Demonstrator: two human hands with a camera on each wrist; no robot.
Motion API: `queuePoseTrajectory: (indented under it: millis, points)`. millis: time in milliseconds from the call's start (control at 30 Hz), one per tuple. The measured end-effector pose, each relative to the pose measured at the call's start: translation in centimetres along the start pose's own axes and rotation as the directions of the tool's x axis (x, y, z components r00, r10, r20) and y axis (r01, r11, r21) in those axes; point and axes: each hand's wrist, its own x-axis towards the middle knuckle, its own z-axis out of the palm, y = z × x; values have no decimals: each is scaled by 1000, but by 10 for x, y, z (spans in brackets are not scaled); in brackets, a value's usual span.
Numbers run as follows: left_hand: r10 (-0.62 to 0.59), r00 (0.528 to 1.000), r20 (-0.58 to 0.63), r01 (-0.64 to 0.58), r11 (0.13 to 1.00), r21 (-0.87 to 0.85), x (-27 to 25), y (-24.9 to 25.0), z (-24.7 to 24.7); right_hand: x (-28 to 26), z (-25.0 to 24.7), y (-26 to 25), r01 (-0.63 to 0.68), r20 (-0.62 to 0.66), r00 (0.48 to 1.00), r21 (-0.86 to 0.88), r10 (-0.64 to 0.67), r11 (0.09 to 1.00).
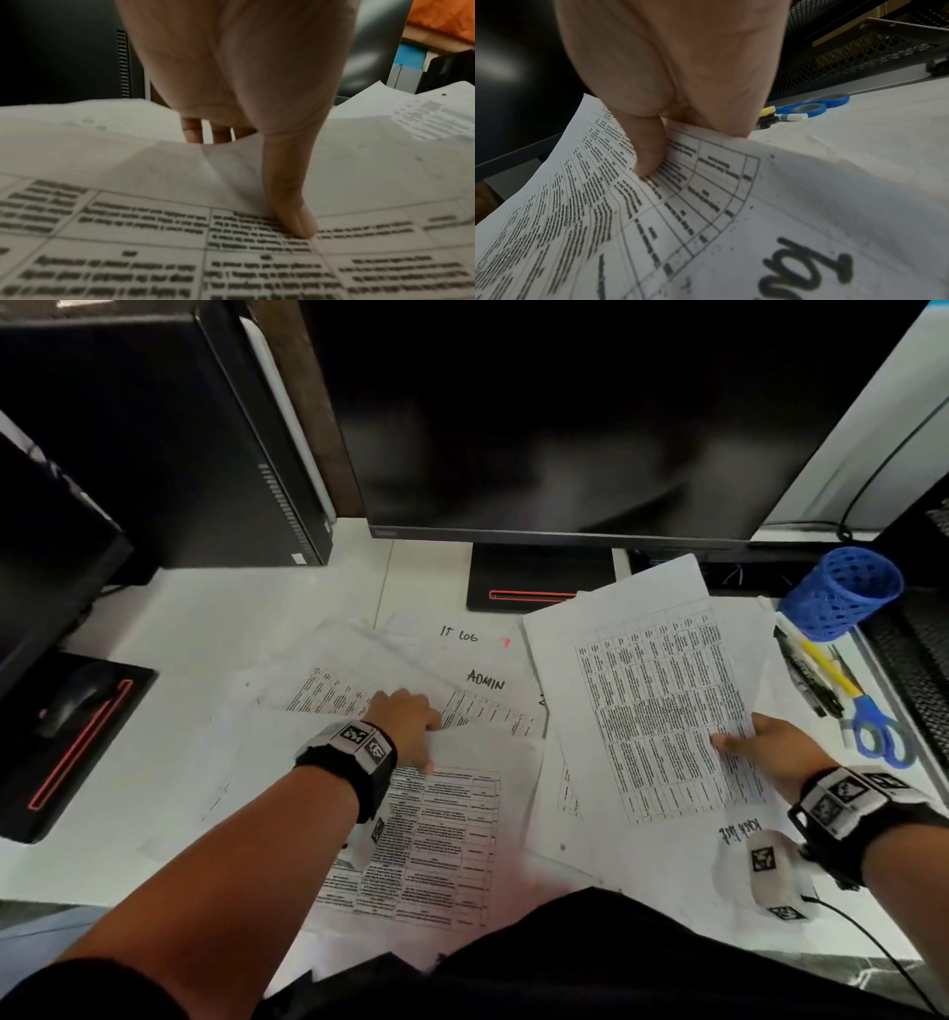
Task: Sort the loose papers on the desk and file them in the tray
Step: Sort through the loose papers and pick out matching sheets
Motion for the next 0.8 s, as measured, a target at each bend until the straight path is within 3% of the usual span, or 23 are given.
queuePoseTrajectory:
  millis: [133,300,433,533,667,800]
  points:
    - [-30,994,-106,0,961,-276,-11,-11,2,4,-1,3,-19,11,1000,65,18,998]
    - [-156,953,-261,-42,784,-620,-26,-34,-21,12,-11,2,-16,-84,996,68,21,998]
    - [-262,893,-366,-164,566,-808,-38,-32,-46,19,-22,-2,19,-135,991,156,2,988]
    - [-351,861,-368,-197,436,-878,-36,-27,-53,28,-33,-1,51,-82,996,356,-23,933]
    - [-527,787,-321,-181,301,-936,-26,-26,-49,16,-41,-12,26,-9,1000,629,-26,777]
    - [-687,705,-177,-65,186,-980,-16,-29,-37,5,-36,-20,-3,49,998,704,-43,710]
